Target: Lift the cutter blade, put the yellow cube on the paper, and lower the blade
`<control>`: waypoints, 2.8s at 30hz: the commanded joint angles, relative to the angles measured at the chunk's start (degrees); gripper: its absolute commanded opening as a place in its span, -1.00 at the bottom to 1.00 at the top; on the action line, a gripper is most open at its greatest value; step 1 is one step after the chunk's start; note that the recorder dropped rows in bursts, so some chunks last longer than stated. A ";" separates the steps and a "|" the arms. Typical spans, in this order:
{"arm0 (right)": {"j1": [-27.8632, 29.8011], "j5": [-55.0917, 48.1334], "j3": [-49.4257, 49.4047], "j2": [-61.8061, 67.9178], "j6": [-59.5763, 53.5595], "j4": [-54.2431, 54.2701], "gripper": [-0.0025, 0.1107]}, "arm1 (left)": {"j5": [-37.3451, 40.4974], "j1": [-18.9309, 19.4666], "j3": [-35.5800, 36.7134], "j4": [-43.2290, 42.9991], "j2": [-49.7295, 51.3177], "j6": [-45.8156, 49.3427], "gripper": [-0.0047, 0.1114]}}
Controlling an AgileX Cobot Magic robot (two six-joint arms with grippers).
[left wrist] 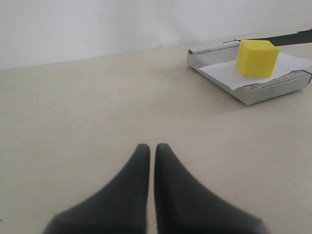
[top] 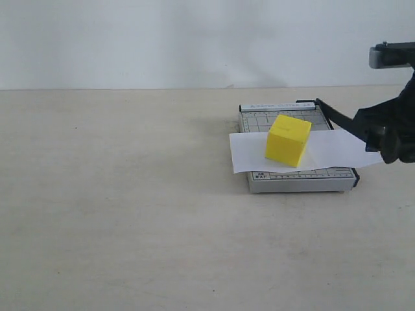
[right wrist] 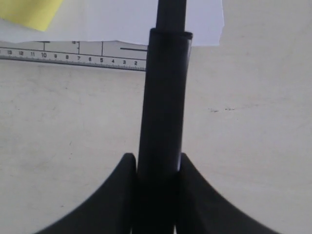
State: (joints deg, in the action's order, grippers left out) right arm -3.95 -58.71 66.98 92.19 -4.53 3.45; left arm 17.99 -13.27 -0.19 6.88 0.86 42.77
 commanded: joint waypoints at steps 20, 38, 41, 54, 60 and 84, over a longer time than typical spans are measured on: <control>0.00 11.54 -13.62 0.37 -1.62 2.20 -0.96 | 0.25 0.14 0.19 -0.27 0.16 0.14 -0.84; 0.00 14.77 -14.49 0.37 -1.62 3.53 -0.96 | 0.03 0.14 0.19 -0.27 0.16 0.13 -0.84; 0.00 15.74 -14.49 0.42 -1.62 3.53 -0.96 | 0.03 0.14 0.19 -0.27 0.16 0.13 -0.84; 0.00 26.02 -23.43 0.51 -1.62 3.66 -0.96 | 0.03 0.14 0.19 -0.27 0.16 0.13 -0.84; 0.00 26.98 -23.69 0.51 -1.62 3.66 -0.96 | 0.03 0.14 0.19 -0.27 0.16 0.13 -0.84; 0.00 30.45 -25.86 0.51 -1.62 3.66 -0.96 | 0.03 0.14 0.19 -0.27 0.16 0.13 -0.84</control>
State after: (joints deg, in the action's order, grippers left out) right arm -3.95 -26.22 42.08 91.78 -5.49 6.74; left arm 17.99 -13.27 -0.19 6.88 0.86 42.88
